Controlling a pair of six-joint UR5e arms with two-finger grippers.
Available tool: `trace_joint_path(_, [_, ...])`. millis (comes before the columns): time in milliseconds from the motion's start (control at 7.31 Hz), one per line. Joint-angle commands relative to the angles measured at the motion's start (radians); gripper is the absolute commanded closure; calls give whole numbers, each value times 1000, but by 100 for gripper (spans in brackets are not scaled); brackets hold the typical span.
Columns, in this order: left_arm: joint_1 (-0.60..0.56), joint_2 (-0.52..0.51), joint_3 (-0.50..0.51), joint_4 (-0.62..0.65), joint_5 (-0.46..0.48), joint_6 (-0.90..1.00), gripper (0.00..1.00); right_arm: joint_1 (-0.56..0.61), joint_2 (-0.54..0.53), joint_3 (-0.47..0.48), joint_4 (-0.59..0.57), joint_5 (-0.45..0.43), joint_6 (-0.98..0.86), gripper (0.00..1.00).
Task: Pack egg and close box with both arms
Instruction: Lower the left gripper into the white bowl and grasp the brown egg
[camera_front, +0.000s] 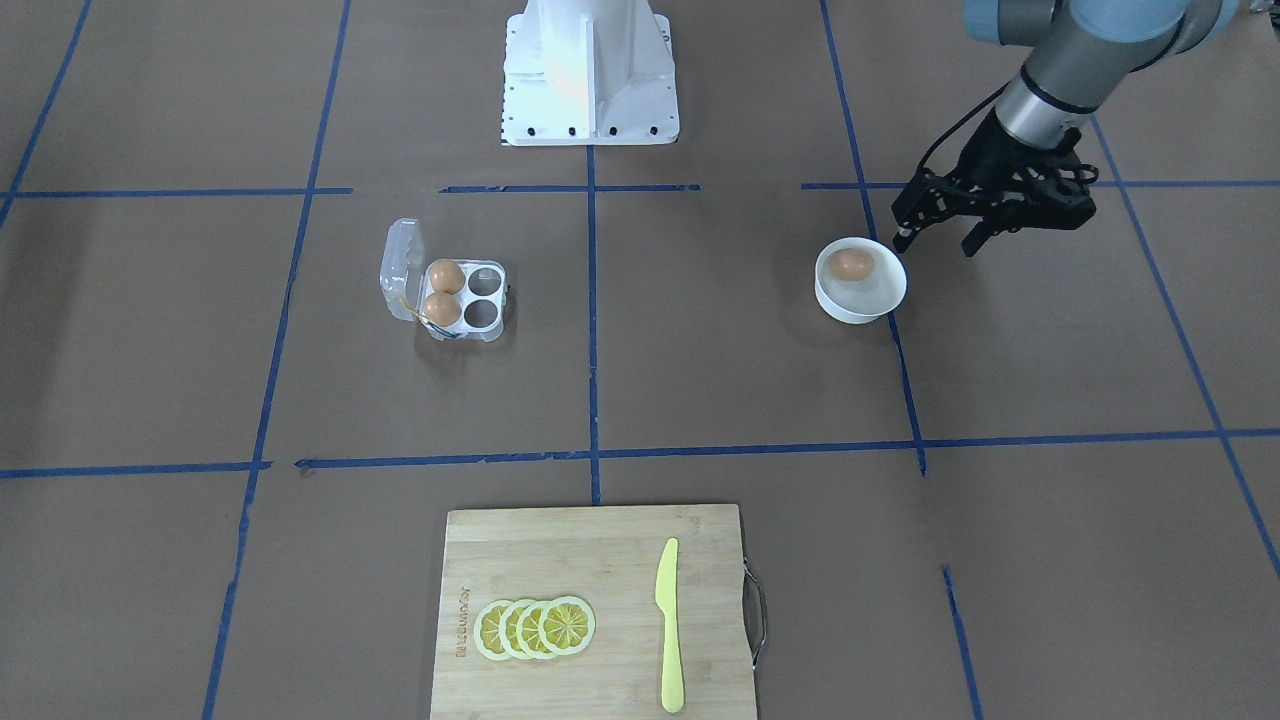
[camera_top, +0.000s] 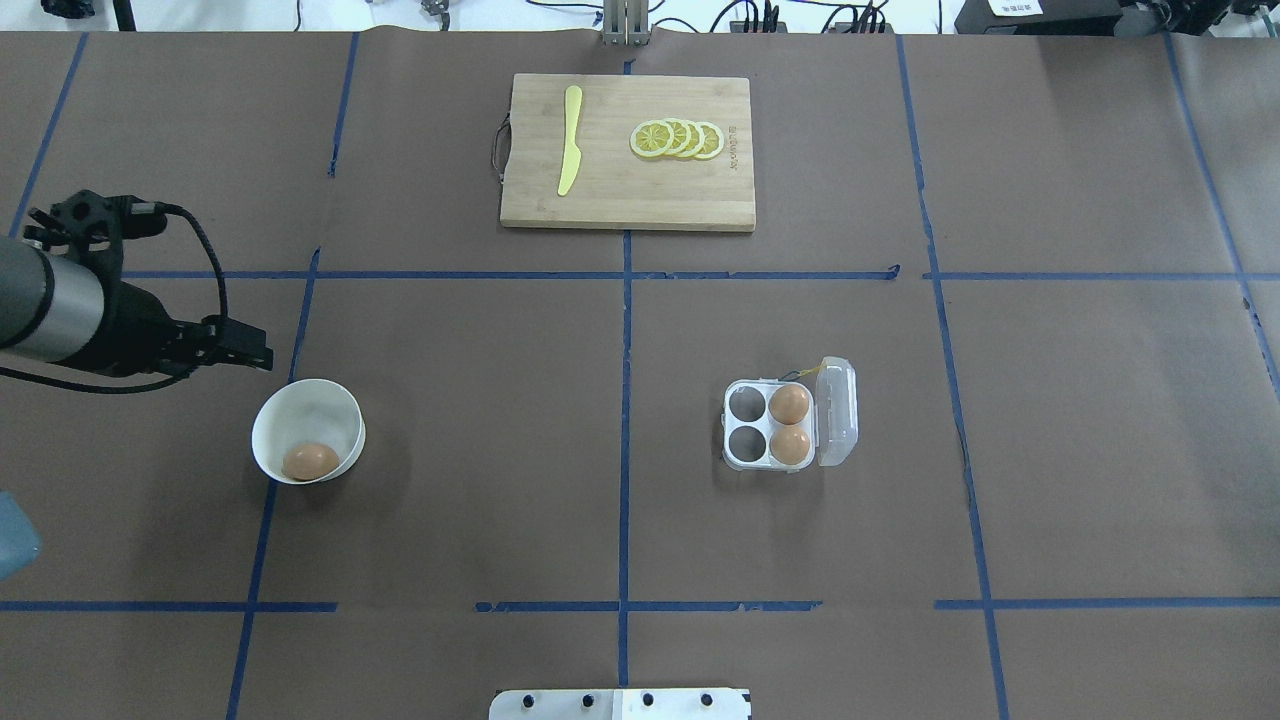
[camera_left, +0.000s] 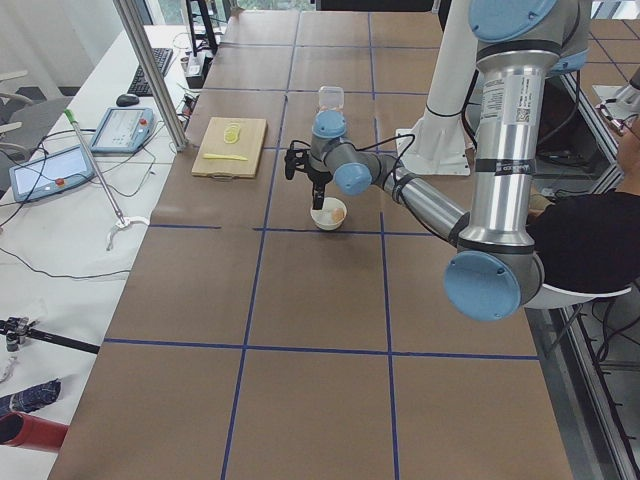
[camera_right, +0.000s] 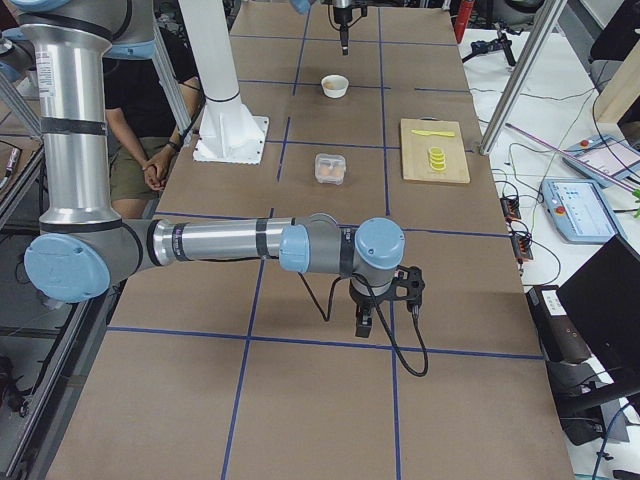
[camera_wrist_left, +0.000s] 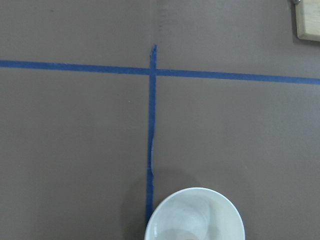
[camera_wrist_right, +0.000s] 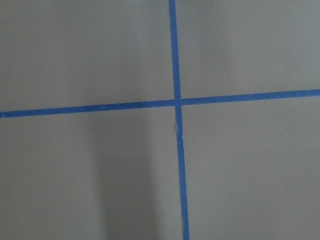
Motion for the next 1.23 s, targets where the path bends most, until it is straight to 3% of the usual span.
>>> trace_joint_path(0, [93,-50,52,-3,74,-66,6,0,0,-1,0,0,-1,0])
trace_joint_path(410, [133,-49,99,-5,100,-68,3,0,0,-1,0,0,-1,0])
trace_joint_path(1094, [171,-50,138,-5,102,-68,6,0,0,0,0,0,-1,0])
